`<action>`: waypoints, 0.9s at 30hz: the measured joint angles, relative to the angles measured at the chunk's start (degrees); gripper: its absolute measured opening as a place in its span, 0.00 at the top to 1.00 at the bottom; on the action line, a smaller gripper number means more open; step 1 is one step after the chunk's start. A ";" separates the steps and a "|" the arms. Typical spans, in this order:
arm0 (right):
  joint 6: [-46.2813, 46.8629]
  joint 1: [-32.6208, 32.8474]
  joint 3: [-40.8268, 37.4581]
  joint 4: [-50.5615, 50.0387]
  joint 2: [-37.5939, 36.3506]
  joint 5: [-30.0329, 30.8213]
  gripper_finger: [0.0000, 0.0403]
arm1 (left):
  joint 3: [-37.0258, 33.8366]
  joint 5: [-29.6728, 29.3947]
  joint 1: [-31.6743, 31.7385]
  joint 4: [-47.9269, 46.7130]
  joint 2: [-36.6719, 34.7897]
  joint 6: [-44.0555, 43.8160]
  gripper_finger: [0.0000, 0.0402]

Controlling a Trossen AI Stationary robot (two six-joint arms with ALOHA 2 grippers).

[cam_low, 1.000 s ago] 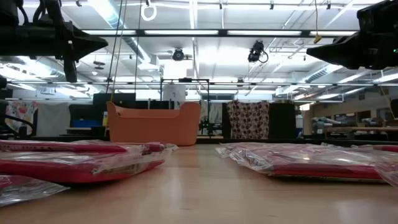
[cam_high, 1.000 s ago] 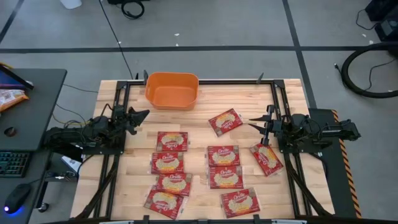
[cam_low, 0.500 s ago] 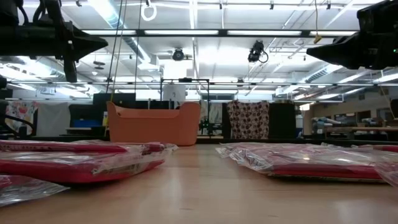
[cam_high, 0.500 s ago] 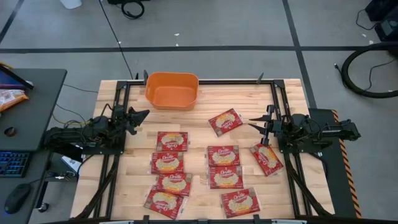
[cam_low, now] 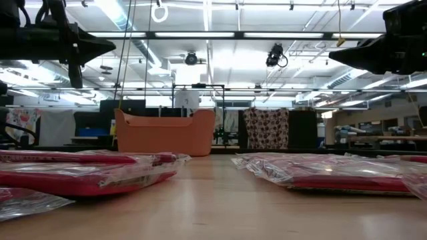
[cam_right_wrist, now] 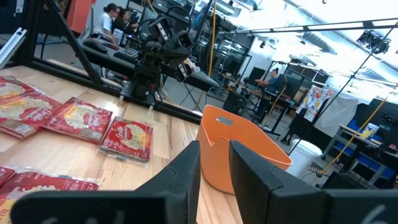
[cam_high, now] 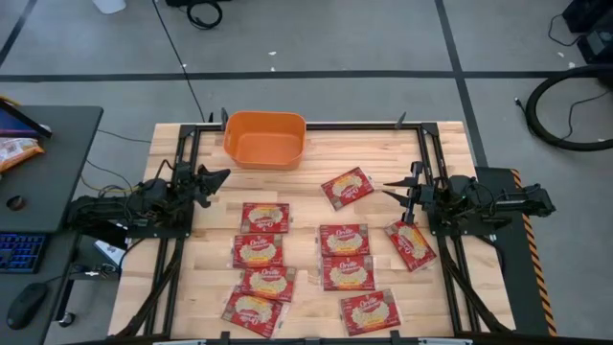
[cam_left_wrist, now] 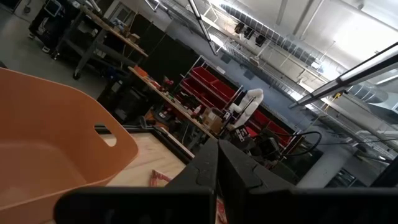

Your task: Sort popcorn bags into baskets

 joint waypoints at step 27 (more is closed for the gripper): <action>-3.28 0.00 0.00 3.89 -0.02 0.05 0.78 | -0.02 -7.53 0.00 12.38 -0.01 -21.14 0.97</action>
